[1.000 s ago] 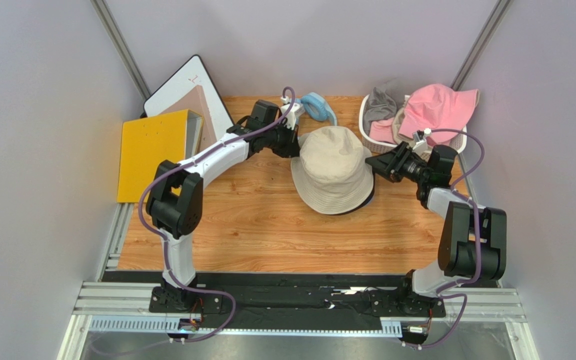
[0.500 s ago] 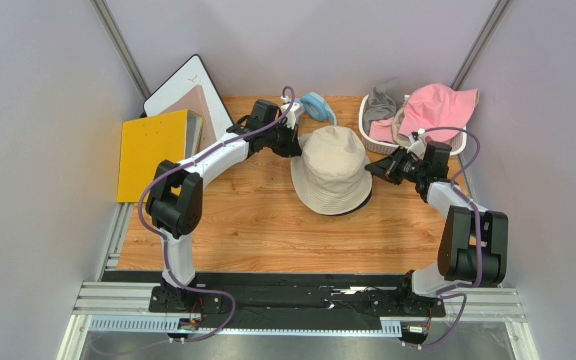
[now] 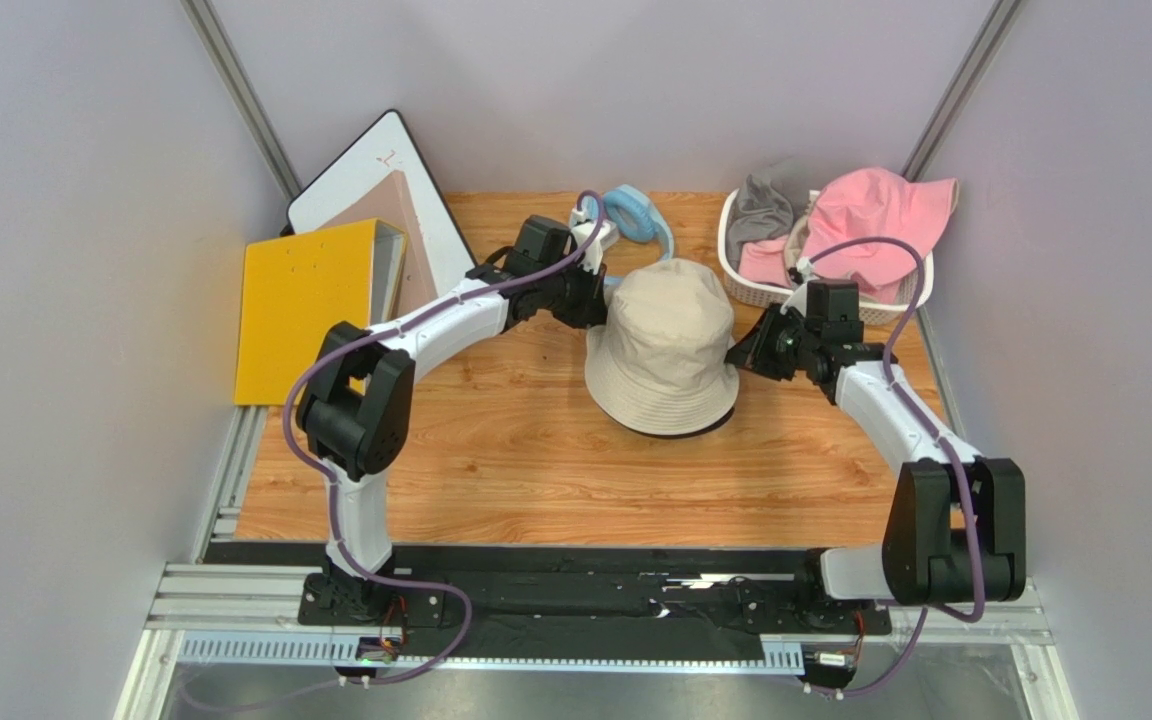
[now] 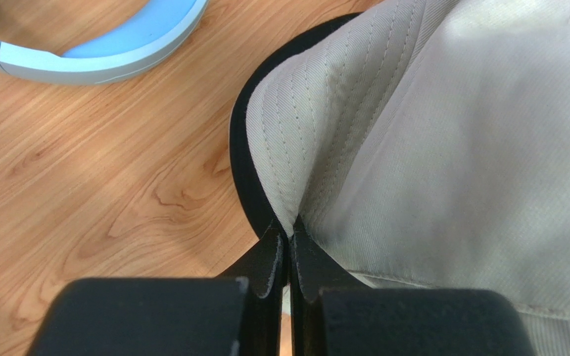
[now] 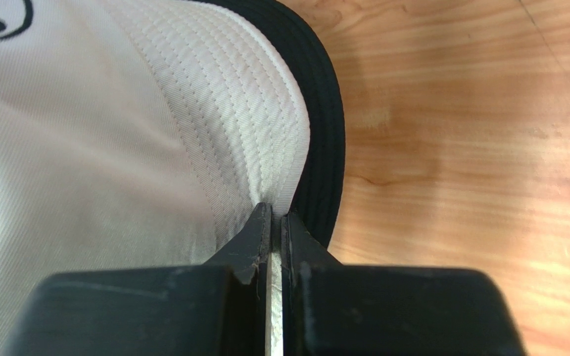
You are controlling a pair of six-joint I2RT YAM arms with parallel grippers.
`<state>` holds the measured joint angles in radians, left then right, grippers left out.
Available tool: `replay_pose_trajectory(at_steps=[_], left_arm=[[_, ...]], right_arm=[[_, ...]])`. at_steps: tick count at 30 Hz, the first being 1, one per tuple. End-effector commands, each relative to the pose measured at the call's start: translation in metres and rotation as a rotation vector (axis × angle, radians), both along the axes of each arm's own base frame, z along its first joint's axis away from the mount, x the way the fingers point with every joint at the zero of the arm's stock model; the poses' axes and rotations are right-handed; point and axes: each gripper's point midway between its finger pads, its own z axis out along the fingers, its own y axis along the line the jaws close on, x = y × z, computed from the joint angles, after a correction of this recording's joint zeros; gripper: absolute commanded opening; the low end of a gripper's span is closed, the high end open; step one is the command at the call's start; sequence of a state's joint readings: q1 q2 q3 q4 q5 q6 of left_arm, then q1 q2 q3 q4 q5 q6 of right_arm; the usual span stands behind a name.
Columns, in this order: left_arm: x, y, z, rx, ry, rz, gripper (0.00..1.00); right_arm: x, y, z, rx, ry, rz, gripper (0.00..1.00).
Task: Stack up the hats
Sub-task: Stack the hat on the hat.
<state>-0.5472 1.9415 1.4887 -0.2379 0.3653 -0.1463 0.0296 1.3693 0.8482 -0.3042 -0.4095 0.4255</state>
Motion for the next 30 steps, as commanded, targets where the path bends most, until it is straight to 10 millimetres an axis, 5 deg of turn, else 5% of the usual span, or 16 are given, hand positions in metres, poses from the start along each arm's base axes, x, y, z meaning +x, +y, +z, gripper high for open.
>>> replay_pose_trajectory(at_steps=[1, 6, 13, 14, 18, 19, 20, 26, 30], left_arm=[[0.013, 0.024, -0.015, 0.103, -0.044, 0.082, 0.00], [0.011, 0.027, -0.019, 0.109, -0.041, 0.095, 0.00], [0.004, 0.033, 0.040, 0.020, -0.107, 0.156, 0.01], [0.003, 0.036, 0.046, 0.019, -0.114, 0.167, 0.21], [-0.010, 0.055, 0.073, 0.008, -0.154, 0.237, 0.64], [-0.012, 0.058, 0.076, 0.008, -0.159, 0.249, 0.84], [-0.015, 0.062, 0.076, 0.012, -0.159, 0.259, 0.93], [-0.027, 0.079, 0.096, 0.022, -0.174, 0.311, 0.99], [-0.038, 0.076, 0.142, -0.108, -0.236, 0.324, 1.00]], right_arm=[[-0.024, -0.023, -0.017, -0.207, 0.098, -0.057, 0.00], [-0.039, -0.014, -0.012, -0.247, 0.093, -0.029, 0.00], [-0.051, 0.004, 0.015, -0.211, 0.032, 0.009, 0.00], [-0.052, 0.004, 0.017, -0.208, 0.029, 0.011, 0.00], [-0.057, 0.005, 0.028, -0.198, -0.004, 0.025, 0.00], [-0.058, 0.005, 0.029, -0.199, -0.008, 0.028, 0.00], [-0.059, 0.005, 0.029, -0.199, -0.009, 0.030, 0.00], [-0.061, 0.008, 0.025, -0.188, -0.005, 0.043, 0.02], [-0.064, 0.009, 0.025, -0.192, -0.012, 0.062, 0.09]])
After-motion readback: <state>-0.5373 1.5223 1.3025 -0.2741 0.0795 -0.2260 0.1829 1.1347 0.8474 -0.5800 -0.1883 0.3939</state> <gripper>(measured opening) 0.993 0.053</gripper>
